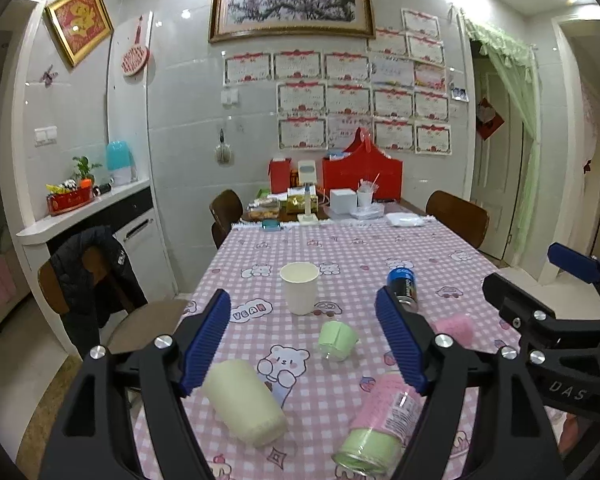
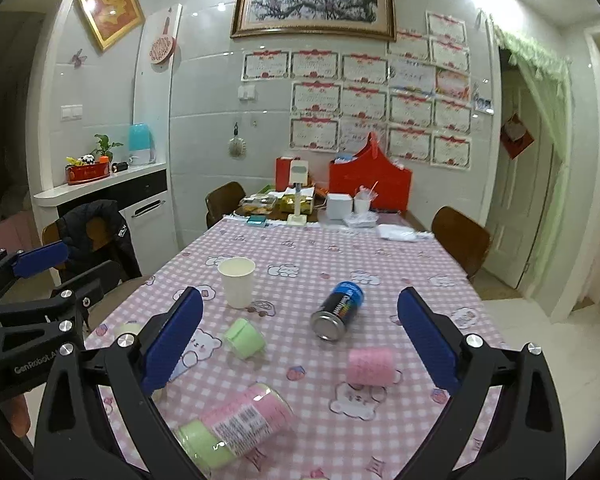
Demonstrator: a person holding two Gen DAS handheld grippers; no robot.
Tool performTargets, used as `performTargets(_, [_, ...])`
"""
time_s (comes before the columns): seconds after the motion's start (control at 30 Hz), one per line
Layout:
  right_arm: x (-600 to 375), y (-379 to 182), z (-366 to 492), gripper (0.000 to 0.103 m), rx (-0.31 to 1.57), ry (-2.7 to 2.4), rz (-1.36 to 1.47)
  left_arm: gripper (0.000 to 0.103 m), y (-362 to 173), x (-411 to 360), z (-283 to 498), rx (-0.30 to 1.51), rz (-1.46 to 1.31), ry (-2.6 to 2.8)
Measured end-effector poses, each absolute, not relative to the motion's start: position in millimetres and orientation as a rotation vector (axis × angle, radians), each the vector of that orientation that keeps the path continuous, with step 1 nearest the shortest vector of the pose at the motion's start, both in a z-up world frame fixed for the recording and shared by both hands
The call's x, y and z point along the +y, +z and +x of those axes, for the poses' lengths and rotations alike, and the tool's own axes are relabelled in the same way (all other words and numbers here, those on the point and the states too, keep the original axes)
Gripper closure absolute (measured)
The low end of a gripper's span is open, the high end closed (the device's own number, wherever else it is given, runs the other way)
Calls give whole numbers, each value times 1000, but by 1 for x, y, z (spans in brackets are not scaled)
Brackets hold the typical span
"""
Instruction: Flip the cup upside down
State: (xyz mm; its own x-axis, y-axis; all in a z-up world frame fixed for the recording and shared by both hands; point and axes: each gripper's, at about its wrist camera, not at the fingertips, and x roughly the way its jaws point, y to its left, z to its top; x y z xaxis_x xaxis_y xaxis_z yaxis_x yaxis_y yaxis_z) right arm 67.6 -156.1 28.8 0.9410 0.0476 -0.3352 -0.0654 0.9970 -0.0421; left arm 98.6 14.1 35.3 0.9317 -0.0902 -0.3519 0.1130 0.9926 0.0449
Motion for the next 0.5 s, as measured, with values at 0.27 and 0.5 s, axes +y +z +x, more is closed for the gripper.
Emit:
performTargets(0.27, [-160,26,26,8,289,33,-70,29,34,11,48,287,35,-130])
performTargets(0.5, [-163,24,6,8,256,33,-66,28,33,6,20,234,48,-126])
